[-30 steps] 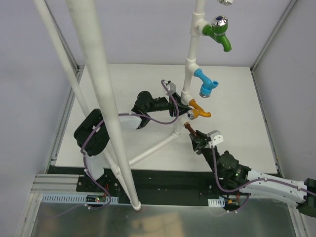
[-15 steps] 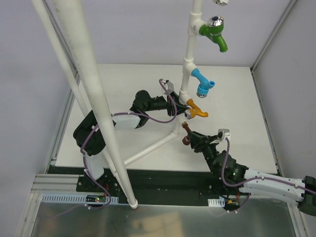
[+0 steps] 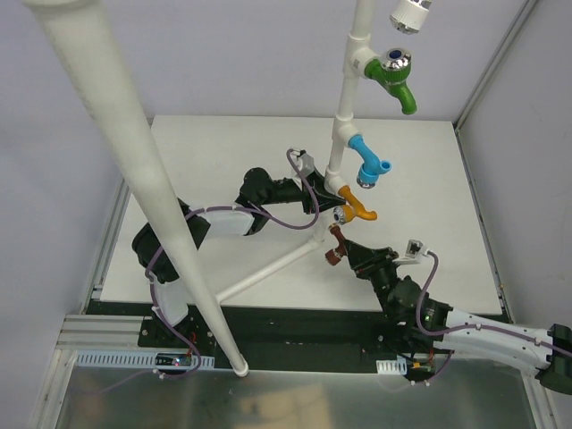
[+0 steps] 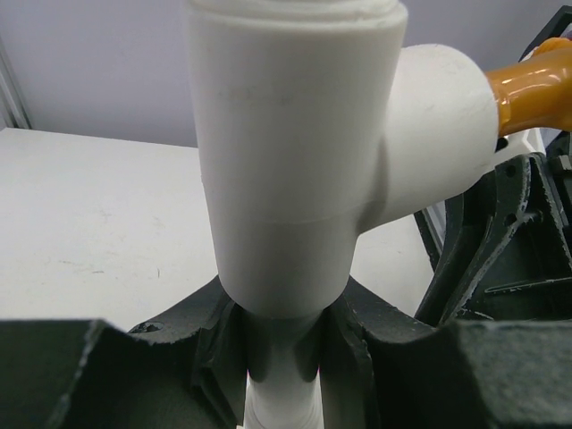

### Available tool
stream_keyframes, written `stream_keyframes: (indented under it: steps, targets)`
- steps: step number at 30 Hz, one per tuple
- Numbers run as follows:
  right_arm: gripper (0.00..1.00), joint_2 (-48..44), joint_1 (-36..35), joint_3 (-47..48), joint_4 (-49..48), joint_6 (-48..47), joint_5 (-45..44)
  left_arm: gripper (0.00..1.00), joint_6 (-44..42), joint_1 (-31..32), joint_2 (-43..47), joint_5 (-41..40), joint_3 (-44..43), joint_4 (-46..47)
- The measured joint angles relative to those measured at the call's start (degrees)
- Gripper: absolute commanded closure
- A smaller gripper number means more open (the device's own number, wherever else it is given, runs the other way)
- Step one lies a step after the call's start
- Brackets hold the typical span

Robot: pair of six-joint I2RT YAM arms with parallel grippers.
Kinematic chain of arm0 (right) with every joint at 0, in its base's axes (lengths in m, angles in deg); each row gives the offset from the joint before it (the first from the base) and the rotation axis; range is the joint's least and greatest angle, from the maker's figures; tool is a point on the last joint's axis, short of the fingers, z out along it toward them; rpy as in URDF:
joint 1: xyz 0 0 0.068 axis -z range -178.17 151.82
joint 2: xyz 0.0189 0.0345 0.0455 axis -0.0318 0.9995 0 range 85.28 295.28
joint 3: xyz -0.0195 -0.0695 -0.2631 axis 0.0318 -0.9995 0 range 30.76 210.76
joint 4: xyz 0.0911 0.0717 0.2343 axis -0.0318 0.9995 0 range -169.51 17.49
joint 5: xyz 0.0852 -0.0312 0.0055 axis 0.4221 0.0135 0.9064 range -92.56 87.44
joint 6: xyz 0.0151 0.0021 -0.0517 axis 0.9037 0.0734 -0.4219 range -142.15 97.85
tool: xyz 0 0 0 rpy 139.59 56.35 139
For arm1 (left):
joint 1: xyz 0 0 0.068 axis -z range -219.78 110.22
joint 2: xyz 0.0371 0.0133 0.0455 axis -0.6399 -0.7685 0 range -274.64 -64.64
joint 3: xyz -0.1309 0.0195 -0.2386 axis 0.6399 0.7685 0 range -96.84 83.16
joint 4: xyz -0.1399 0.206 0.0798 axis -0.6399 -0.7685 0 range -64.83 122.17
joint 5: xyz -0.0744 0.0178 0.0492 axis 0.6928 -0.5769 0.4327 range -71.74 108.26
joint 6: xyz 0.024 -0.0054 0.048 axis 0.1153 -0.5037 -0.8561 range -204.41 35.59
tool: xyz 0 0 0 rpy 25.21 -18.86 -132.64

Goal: Install the water faucets
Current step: Screw the water faucet onto the adaptor.

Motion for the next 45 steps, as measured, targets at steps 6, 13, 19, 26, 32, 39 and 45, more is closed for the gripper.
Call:
stream_keyframes:
  steps: [6,13,19,26,32,39,45]
  targets:
    - [1.00,-1.92,-0.02,-0.04,4.39,12.24,-0.90,0.79,-1.36,0.42,0.63,-0.52,1.11,0.94]
    - [1.00,-3.43,-0.13,-0.04,7.04,16.94,-0.98,0.51,-2.62,0.37,2.95,-3.28,4.31,0.66]
    - [0.87,-4.42,-0.11,-0.04,8.28,17.70,-0.74,0.46,-3.80,0.22,4.39,-4.57,5.18,-0.37]
    - [0.76,-6.78,-0.13,-0.04,10.54,16.94,-0.50,0.37,-4.28,0.15,7.48,-4.59,5.03,-3.96]
    - [0.73,-7.80,-0.13,0.07,11.69,15.74,-0.33,0.32,-9.16,-0.52,20.02,-4.74,5.68,-14.29]
    - [0.72,-7.89,-0.11,0.44,12.33,14.45,-0.07,0.28,-17.77,-0.50,33.51,-6.97,3.98,-30.38]
    - [0.72,-7.76,-0.11,0.48,12.28,14.10,0.04,0.28,-19.37,-0.50,31.41,-10.47,-7.85,-39.45]
